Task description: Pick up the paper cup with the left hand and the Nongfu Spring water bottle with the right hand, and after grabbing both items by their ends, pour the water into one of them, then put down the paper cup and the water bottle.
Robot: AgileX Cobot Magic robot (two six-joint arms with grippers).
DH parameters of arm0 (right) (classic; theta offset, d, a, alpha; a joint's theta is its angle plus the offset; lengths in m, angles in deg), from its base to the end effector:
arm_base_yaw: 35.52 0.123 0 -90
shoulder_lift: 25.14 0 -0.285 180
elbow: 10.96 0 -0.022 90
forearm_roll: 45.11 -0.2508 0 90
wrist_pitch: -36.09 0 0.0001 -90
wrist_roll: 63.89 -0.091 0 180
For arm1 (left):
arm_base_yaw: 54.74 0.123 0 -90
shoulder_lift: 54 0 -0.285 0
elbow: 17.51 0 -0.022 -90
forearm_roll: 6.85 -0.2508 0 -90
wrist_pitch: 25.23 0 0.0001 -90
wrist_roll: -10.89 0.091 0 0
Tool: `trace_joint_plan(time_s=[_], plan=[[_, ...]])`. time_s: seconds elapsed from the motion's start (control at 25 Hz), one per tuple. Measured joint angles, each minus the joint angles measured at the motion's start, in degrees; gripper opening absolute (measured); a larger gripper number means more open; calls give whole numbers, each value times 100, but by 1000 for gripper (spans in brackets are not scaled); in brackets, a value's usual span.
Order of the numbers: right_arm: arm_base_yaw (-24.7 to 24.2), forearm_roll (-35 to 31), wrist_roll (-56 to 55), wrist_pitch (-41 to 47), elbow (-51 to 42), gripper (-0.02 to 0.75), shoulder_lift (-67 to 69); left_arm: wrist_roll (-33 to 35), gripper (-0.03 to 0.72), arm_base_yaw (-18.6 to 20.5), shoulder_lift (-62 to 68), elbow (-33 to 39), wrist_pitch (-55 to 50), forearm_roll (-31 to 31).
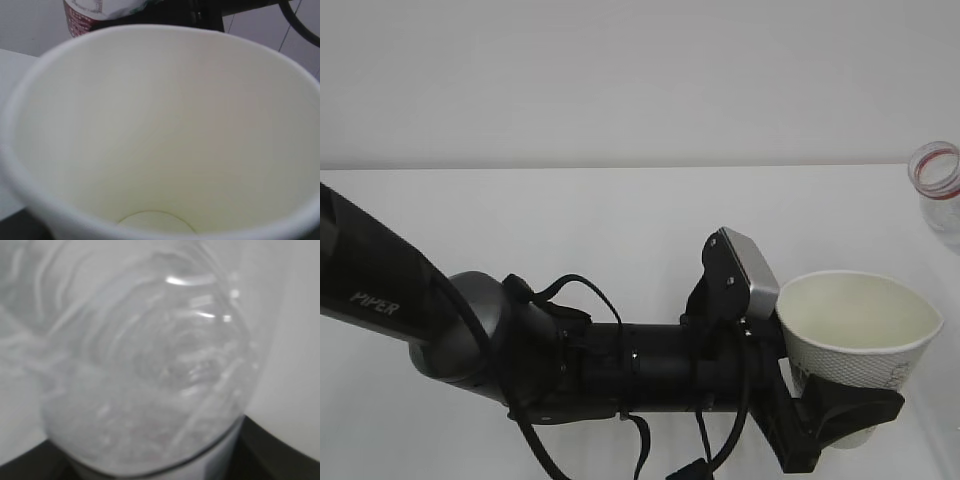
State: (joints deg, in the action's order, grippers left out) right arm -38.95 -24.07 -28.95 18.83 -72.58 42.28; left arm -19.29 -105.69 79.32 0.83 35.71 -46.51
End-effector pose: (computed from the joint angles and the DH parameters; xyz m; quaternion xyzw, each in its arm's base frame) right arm 0.1828 -0.0013 0.2100 -0.3892 0.7360 -0.2312 0.5033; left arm 0.2182 -0.3495 0.1101 0.4409 0.5997 -0.5022 0.4402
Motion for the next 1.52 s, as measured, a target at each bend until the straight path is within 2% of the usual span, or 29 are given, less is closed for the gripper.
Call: trace_joint_plan(time_s=[1.16, 1.52], plan=[[0, 0, 1706, -22, 0, 449, 0, -13, 549, 0, 0, 0, 0, -9], [0, 0, 2143, -516, 0, 449, 0, -17, 549, 0, 0, 0, 0, -9]])
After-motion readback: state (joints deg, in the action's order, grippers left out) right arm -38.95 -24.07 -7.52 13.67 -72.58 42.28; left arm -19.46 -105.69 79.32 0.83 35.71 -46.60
